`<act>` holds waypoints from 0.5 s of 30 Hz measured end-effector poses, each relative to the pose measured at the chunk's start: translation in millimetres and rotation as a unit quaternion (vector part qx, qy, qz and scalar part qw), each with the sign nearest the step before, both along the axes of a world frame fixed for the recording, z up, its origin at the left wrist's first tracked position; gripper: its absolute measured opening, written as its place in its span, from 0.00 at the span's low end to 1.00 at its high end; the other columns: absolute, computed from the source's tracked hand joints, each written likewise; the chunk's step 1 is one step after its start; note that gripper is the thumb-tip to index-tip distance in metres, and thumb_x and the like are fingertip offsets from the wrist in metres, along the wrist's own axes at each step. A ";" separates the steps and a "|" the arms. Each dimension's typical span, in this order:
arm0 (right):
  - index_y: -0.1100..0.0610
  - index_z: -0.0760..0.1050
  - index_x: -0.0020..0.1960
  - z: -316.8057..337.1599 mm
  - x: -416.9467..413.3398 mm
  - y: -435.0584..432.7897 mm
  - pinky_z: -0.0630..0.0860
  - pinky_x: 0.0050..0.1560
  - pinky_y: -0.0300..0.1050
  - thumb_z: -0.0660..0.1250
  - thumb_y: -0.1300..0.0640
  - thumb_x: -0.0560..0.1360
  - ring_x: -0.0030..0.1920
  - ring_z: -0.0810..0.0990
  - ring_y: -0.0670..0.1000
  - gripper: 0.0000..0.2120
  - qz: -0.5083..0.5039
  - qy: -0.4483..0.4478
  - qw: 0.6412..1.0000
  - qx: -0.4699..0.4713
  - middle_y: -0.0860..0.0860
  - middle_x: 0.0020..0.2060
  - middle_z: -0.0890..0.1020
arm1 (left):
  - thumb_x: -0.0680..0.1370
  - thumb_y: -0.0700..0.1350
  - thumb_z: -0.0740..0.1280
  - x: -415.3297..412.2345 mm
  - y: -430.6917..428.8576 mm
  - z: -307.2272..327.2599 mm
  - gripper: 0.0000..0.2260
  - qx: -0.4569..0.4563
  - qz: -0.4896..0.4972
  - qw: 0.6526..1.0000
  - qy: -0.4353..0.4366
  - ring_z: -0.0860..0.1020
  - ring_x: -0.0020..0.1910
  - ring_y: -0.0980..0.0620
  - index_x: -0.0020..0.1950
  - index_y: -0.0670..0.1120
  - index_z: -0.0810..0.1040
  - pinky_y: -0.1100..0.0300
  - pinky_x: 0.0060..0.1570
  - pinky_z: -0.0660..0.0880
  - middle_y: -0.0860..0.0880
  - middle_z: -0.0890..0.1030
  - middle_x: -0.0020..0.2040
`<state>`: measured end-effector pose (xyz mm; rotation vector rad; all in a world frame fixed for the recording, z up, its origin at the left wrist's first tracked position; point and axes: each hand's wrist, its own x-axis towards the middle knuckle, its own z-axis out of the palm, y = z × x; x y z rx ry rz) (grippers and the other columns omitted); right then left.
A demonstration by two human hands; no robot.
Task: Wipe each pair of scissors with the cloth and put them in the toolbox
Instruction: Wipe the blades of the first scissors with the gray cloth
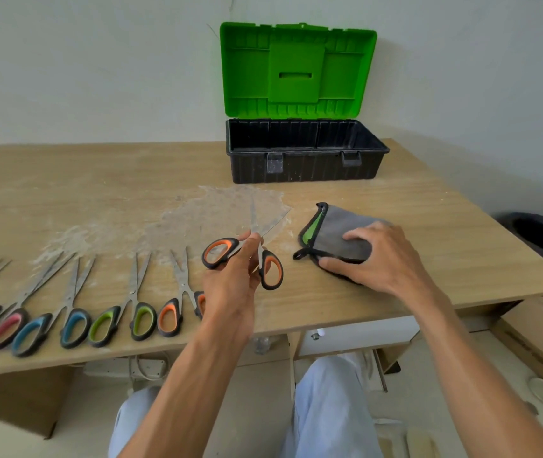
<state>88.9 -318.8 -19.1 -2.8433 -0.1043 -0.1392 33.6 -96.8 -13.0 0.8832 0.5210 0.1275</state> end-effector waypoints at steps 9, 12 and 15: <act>0.57 0.81 0.47 -0.6 5.3 -9.4 0.70 0.34 0.44 0.68 0.53 0.83 0.39 0.79 0.53 0.10 -0.033 -0.045 0.972 0.228 0.51 0.37 0.81 | 0.74 0.41 0.74 0.0 5.0 5.0 0.12 0.009 0.002 1.000 -0.009 0.82 0.48 0.51 0.56 0.40 0.83 0.60 0.41 0.78 0.45 0.86 0.50; 0.60 0.79 0.51 5.9 1.2 -20.3 0.71 0.39 0.45 0.64 0.52 0.85 0.46 0.80 0.56 0.12 -0.069 -0.031 0.950 0.302 0.56 0.45 0.82 | 0.74 0.41 0.74 0.3 4.4 4.5 0.11 0.012 0.002 1.000 -0.007 0.82 0.49 0.51 0.55 0.40 0.83 0.59 0.40 0.78 0.44 0.86 0.51; 0.50 0.77 0.62 13.3 -2.5 -32.2 0.73 0.50 0.45 0.61 0.58 0.86 0.56 0.79 0.51 0.09 -0.033 -0.014 0.942 0.332 0.51 0.55 0.82 | 0.74 0.40 0.74 0.3 2.1 3.4 0.09 0.014 -0.002 1.000 -0.003 0.82 0.49 0.50 0.54 0.41 0.84 0.59 0.41 0.78 0.44 0.86 0.51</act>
